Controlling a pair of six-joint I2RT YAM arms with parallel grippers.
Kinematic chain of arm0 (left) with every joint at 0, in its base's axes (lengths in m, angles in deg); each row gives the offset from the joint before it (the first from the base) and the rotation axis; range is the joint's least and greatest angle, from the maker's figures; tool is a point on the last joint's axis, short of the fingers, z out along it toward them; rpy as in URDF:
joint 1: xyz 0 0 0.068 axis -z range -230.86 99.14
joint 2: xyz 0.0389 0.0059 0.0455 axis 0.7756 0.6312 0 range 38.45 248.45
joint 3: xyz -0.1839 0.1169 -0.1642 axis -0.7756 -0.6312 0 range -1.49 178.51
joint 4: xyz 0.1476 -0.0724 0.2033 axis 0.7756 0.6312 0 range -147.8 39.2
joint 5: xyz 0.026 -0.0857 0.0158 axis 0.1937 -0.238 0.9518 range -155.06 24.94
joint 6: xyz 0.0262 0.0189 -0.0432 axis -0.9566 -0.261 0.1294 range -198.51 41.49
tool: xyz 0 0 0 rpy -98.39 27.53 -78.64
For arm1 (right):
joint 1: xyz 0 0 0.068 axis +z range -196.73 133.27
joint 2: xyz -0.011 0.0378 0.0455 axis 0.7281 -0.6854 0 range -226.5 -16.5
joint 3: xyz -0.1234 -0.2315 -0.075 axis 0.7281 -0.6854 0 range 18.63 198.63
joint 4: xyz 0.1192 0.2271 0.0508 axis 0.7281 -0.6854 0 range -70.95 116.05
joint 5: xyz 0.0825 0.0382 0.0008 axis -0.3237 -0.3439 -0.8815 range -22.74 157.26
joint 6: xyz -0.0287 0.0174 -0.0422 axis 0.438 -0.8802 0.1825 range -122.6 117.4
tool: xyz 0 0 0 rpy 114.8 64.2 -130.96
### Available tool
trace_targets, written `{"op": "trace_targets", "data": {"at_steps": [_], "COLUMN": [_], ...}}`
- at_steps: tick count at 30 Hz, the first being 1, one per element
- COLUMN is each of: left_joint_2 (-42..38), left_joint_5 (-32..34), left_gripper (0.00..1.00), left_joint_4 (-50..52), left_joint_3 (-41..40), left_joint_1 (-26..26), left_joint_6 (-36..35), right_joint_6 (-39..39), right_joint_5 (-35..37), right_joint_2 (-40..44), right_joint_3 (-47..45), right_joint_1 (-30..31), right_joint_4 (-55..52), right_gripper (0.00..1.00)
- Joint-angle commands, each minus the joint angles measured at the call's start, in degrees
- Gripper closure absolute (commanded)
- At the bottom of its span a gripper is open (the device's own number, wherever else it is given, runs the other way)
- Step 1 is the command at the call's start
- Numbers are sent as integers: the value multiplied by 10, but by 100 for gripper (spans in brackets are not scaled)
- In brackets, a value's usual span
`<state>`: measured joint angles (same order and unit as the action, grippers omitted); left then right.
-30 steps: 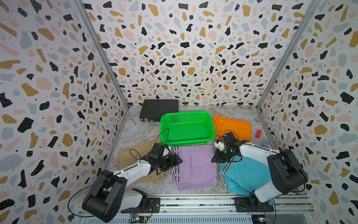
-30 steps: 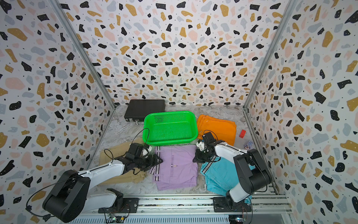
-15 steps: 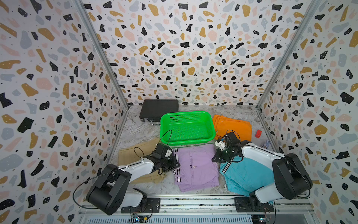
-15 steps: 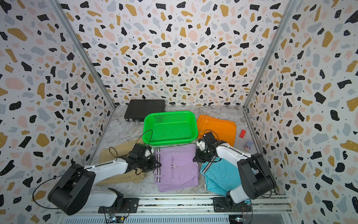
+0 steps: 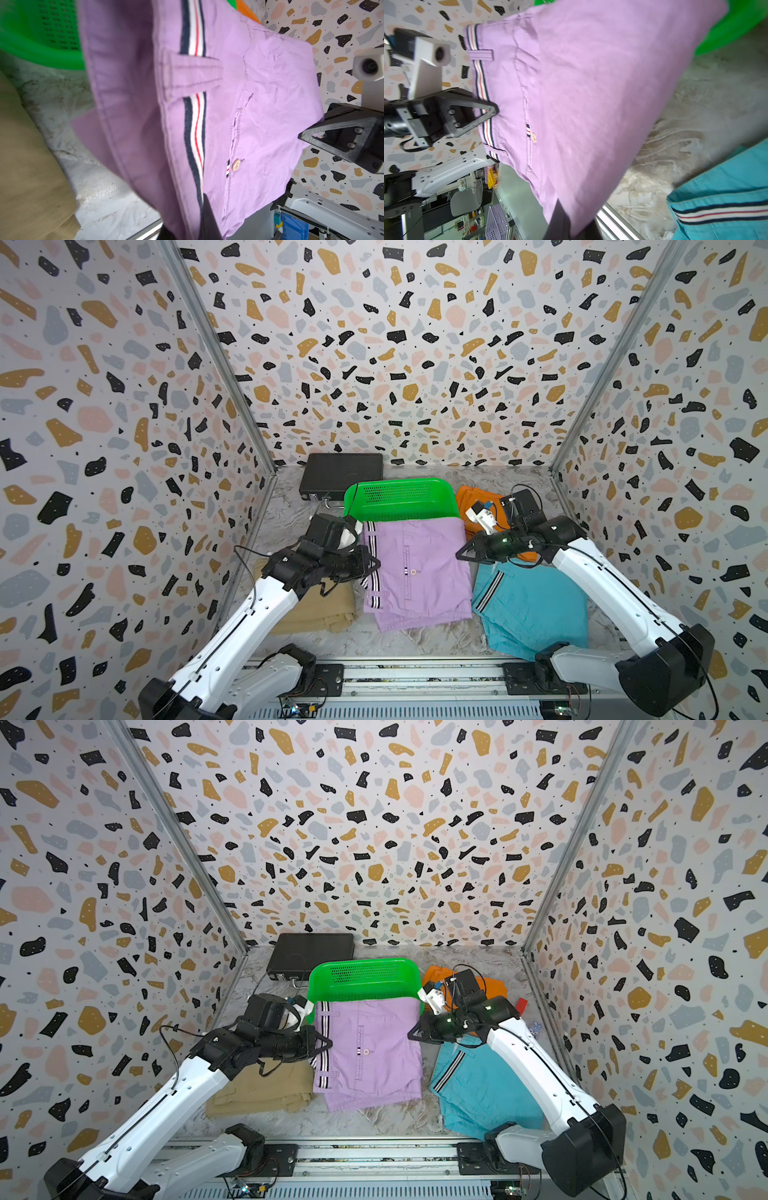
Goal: Put the folded long pants in the basket
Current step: Pick up the long pant at the center of the board, then place the long pant in the basket.
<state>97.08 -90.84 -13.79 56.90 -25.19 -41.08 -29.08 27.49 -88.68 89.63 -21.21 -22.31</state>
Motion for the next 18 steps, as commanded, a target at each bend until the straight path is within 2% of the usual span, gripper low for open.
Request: {"op": "trace_targets", "data": {"at_steps": [1, 6, 11, 18], "left_joint_2": [25, 119, 238, 380], "left_joint_5": [4, -12, -56, -92], "left_gripper": [100, 100, 100, 100], "left_joint_4": [35, 35, 34, 32], "left_joint_3": [69, 149, 224, 321], "left_joint_1": [-12, -71, -131, -154], "left_joint_6": [-43, -104, -149, -164], "right_joint_6": [8, 29, 45, 55], "right_joint_5": [-15, 9, 41, 70], "right_joint_2": [-27, -143, -259, -389], "right_joint_3": [66, 182, 298, 419], "right_joint_1": [-1, -1, -2, -3], "right_joint_4": [-9, 6, 6, -4], "right_gripper": [100, 100, 100, 100]}}
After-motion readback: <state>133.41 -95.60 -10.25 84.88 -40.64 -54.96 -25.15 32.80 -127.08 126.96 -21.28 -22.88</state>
